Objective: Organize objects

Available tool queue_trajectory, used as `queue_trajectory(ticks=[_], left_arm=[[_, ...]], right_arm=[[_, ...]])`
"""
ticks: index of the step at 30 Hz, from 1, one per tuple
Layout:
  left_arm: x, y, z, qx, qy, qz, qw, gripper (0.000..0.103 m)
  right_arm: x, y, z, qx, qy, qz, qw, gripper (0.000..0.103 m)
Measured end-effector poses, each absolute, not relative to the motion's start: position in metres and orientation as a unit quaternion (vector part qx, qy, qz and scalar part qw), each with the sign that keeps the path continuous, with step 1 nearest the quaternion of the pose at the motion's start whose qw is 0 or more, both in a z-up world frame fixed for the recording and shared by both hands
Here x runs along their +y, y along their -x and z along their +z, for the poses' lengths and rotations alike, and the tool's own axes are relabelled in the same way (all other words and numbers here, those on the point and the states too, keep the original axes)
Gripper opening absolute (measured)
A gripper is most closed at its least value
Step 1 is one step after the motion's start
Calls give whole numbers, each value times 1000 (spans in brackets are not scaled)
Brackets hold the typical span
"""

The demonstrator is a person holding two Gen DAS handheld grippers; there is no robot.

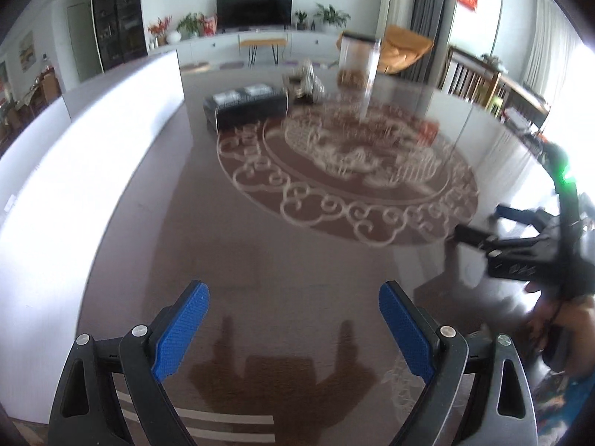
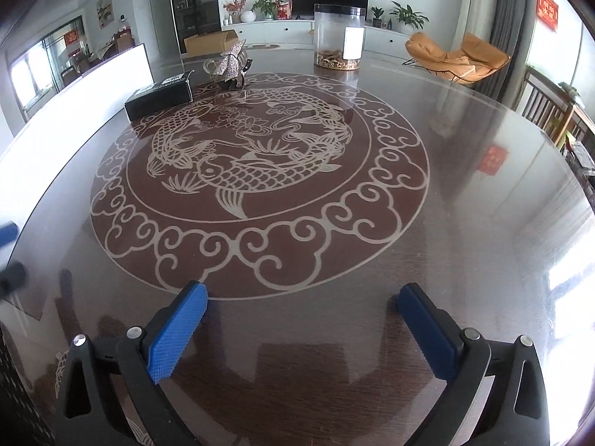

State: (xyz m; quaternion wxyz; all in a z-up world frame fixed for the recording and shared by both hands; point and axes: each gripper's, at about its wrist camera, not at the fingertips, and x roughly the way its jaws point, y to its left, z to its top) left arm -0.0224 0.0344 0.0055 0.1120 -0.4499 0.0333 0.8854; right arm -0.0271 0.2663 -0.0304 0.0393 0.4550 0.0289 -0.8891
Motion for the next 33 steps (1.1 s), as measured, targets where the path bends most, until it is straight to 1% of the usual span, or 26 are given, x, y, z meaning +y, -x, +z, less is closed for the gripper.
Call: queue_trajectory(ticks=[9,24,27,28,33], left_arm=[[22,24,-12,29,461,883,84,93],[24,37,-18,43,464,882,75,94],[20,51,-18,47,471,877,75,97],[17,56,-19,48,474,876,73,102],[-11,69,-22,27,468,882,45,103]], right_arm=[[266,28,-30,29,-455,-889,39,103],[266,27,-30,29,-455,-889,39,103],[266,27,-30,29,-455,-889,39,103],[266,27,-30,29,-455,-889,39,103],[266,28,-30,29,-455,-889,39,103]])
